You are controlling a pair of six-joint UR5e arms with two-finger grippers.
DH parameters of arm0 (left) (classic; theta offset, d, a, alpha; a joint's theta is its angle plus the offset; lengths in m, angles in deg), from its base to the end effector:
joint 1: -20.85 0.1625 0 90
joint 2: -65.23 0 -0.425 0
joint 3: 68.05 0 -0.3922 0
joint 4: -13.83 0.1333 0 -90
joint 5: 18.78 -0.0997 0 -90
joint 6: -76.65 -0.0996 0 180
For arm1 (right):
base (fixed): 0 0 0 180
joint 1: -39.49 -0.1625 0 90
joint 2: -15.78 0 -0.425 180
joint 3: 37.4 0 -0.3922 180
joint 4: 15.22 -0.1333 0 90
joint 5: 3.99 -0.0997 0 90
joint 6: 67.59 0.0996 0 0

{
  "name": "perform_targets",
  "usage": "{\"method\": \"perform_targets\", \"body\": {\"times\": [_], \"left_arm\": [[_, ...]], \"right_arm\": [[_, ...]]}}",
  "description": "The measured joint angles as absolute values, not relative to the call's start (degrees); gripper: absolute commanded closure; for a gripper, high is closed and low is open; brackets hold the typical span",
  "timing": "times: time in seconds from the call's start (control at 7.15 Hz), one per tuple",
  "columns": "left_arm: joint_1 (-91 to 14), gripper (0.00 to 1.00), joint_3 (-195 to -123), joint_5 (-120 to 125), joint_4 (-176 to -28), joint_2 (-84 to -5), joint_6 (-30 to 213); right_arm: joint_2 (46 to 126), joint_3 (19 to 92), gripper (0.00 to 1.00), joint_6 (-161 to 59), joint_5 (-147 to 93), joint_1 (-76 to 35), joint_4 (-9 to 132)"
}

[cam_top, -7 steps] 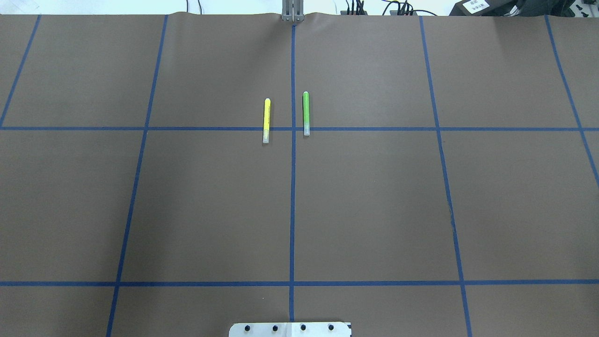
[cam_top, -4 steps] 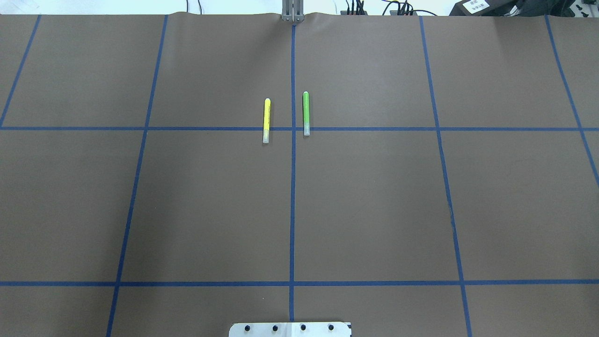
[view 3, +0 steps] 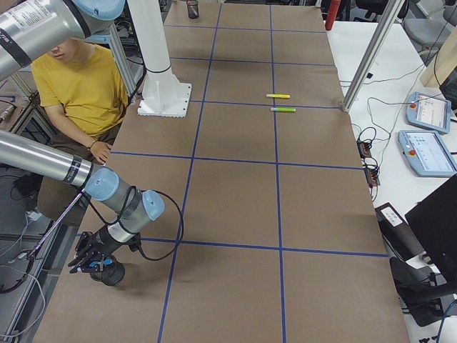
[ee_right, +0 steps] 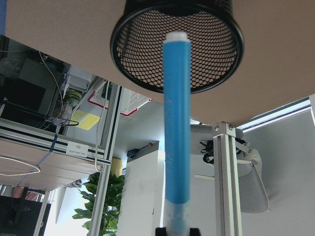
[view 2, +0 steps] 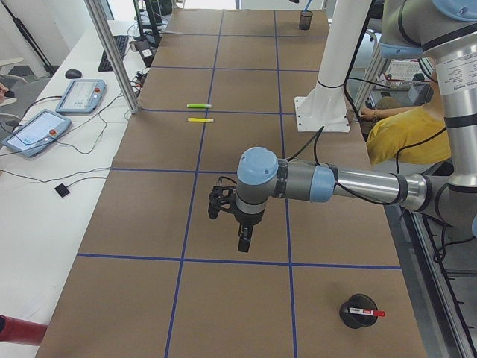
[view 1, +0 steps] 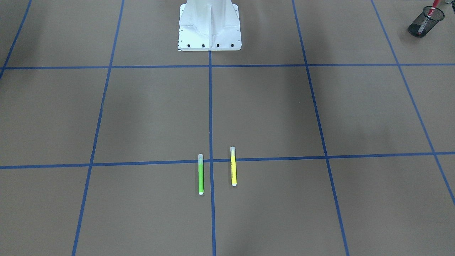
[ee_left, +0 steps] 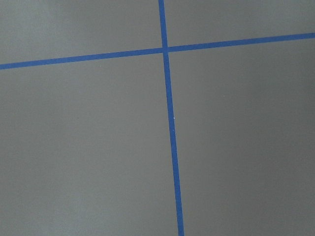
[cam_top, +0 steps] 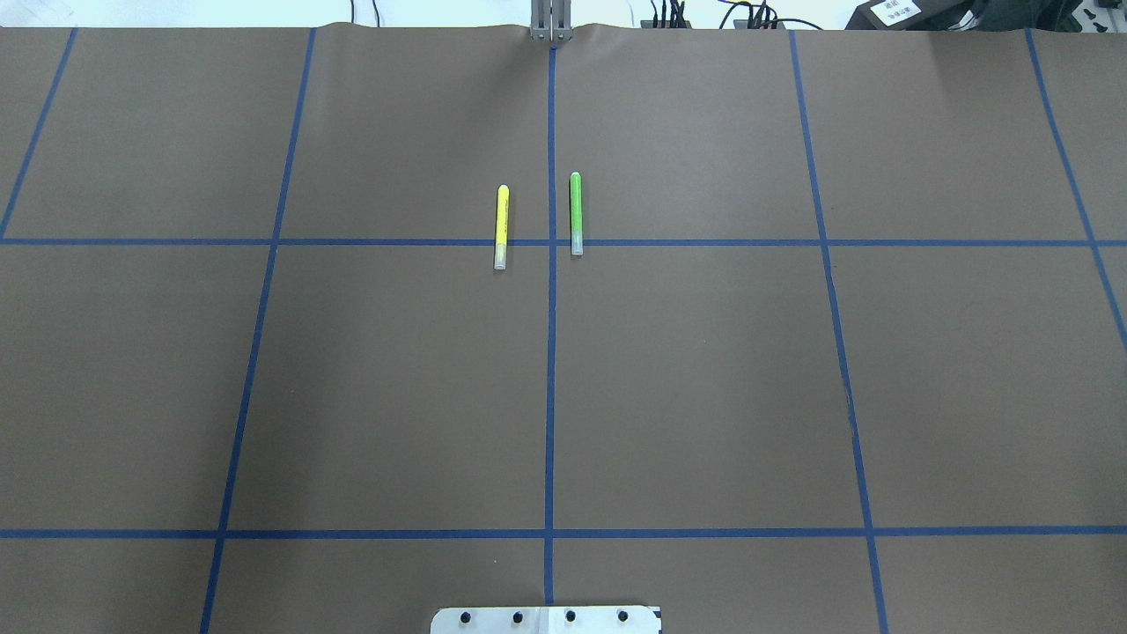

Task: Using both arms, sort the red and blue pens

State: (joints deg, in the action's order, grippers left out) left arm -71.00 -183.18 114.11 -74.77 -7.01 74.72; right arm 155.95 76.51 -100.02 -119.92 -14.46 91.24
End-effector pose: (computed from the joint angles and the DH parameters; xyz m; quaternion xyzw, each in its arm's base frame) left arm -0.0773 -0.3638 0.5791 0.0605 0.3633 0.0197 0.9295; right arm 0.0503 -0.0834 0.7417 -0.3614 -0.1976 -0.4431 0.7963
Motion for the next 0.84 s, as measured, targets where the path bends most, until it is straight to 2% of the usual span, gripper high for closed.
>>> {"method": "perform_targets", "body": {"times": [0.84], "left_arm": [[-71.06,0.00,-183.18,114.11,-74.75,-7.19,74.72]], "right_arm": [[156.14,76.50,0.00,-101.24,-119.92,-14.47,91.22]]}}
